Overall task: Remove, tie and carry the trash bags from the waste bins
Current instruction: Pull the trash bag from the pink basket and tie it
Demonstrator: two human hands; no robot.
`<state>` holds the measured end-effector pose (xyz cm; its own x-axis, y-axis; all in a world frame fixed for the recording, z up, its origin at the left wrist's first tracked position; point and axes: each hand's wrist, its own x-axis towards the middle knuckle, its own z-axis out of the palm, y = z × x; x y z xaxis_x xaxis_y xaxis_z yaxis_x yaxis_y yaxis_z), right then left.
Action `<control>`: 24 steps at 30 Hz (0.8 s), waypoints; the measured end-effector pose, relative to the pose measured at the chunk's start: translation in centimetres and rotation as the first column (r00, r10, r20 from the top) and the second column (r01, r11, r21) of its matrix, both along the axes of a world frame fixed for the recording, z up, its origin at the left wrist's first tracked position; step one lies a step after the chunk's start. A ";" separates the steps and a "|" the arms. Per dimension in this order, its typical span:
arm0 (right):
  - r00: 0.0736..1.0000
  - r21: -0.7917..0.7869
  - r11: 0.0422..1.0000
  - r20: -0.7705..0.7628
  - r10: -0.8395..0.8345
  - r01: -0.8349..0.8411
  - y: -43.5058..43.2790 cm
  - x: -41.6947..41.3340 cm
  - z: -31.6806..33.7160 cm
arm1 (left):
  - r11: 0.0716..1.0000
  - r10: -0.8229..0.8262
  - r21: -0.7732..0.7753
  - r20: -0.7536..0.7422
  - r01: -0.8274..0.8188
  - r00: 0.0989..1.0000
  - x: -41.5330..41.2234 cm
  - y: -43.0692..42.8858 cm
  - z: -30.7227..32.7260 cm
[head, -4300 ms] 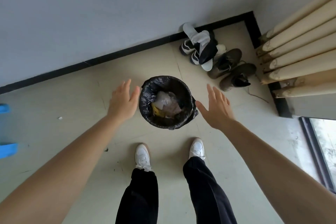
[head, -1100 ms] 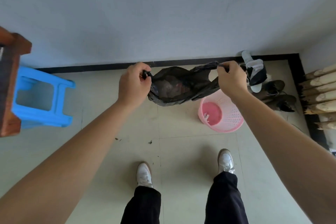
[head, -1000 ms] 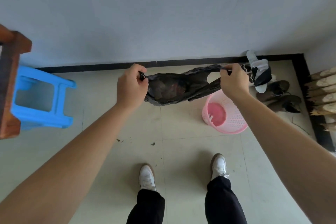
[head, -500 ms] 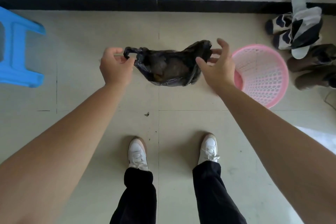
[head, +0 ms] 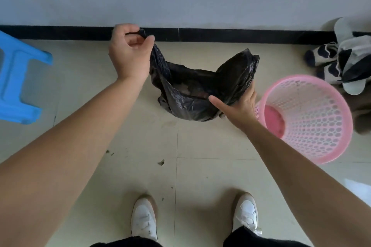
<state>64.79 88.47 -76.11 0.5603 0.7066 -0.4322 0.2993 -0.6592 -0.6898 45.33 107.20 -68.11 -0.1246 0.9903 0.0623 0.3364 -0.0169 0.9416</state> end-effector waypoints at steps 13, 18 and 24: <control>0.998 0.472 0.880 -0.064 -0.028 0.055 13.3 4.0 -10.1 | 0.940 0.028 0.312 0.330 -0.137 0.944 5.1 9.5 -8.3; 0.998 0.438 0.899 -0.055 0.015 0.010 13.8 4.4 -11.6 | 0.948 0.155 0.271 0.054 -0.164 0.986 3.9 4.5 -15.0; 0.992 0.428 0.903 -0.091 0.083 -0.036 12.6 3.0 -9.3 | 0.895 -0.265 -0.290 0.269 0.340 0.926 2.9 3.2 -17.6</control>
